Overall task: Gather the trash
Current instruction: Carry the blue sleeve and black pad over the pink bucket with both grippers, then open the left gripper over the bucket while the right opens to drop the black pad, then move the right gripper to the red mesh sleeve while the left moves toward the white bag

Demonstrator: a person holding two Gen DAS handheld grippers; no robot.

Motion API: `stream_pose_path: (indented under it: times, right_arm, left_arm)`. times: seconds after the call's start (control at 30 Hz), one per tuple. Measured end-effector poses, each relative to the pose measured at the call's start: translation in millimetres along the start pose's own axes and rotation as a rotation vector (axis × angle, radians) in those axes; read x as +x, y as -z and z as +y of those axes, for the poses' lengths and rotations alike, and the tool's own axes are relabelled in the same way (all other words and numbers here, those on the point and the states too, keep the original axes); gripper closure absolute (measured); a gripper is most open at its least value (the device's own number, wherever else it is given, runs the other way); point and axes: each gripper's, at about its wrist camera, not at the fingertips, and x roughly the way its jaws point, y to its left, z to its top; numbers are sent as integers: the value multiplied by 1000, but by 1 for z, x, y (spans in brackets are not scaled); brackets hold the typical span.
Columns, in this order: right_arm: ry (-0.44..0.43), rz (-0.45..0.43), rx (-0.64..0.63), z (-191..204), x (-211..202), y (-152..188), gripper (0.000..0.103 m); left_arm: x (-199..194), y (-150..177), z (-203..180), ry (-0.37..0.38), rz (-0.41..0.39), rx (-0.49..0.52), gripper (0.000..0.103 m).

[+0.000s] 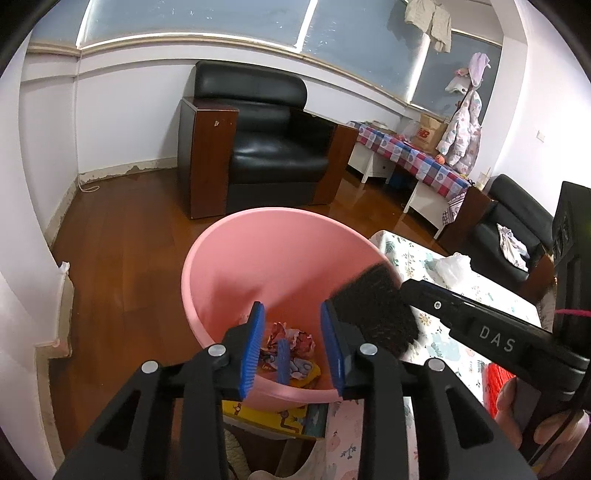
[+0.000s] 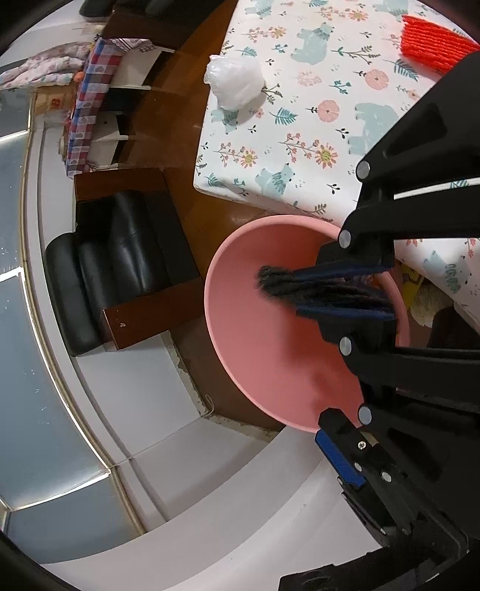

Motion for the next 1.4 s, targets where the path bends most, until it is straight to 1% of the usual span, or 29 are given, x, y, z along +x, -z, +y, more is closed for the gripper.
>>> stream_pose_path:
  times: [0.1,0.3,0.53,0.73,0.97,1.13,1.17,1.23,1.4]
  right_arm:
    - [-13,-9,9,-1,-6,2,79]
    - [-17,-28,23,-7,-25,6,78]
    - [49,-25,22,-27,-54,25,77]
    - [114,-7,88,-64,-76,47,77]
    - [158,-28,148,-97,-100,68,77]
    - [207,-45,174,-118,-114,81,77]
    - [215,-47,179,-122,-116,84,77]
    - [232,-52,192,-131,-122,89,77]
    - [259,-52,241,-153,-132,103,77]
  left_arm:
    - [-1,0,0,1,-1,3,72]
    - [-11,5,-5,5,-10,18,72]
    - [-19,10,-23,20,-11,45,72]
    - [-17,15,-48,47,0,78,72]
    - [-13,25,-78,65,31,126,72]
    - [-8,33,-99,74,54,167,71]
    - [-7,33,-102,74,59,172,71]
    - [-4,35,-110,74,68,185,67]
    - [2,36,-126,85,76,211,66]
